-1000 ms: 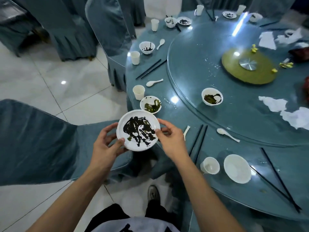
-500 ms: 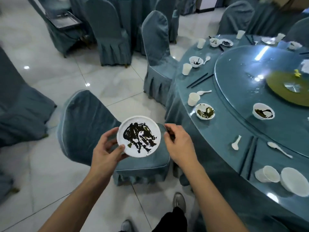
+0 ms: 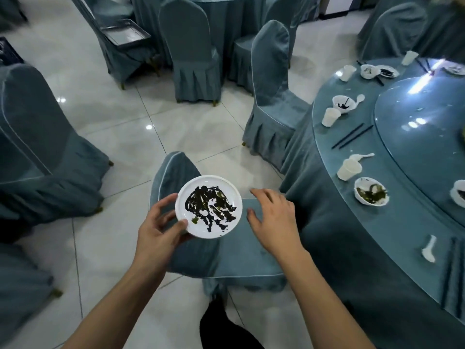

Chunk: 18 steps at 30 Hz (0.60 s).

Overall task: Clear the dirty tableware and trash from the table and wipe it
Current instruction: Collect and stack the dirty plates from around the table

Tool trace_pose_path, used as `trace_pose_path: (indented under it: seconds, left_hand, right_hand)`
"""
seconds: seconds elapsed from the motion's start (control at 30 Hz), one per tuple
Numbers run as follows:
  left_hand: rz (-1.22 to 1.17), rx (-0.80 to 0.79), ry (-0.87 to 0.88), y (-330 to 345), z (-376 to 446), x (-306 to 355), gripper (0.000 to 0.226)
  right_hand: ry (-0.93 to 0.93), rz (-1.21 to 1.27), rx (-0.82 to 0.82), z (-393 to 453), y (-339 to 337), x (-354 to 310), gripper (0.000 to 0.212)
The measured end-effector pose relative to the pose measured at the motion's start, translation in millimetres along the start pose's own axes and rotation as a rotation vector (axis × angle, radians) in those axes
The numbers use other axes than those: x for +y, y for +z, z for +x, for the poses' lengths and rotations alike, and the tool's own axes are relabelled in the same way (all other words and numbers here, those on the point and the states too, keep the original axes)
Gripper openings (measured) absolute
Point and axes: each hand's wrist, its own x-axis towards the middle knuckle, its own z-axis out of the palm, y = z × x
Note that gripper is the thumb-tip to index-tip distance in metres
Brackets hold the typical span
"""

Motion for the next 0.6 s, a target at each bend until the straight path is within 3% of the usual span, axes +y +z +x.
trace_pose_path:
  seconds: [0.4, 0.6]
  left_hand:
    - [0.046, -0.042, -0.012, -45, 166, 73, 0.056]
    - [0.068, -0.178, -0.052, -61, 257, 94, 0.056]
  right_hand:
    - [0.115, 0.026, -0.034, 147, 55, -68, 0.043]
    - [0.239, -0.019, 0.002, 196, 82, -100, 0.043]
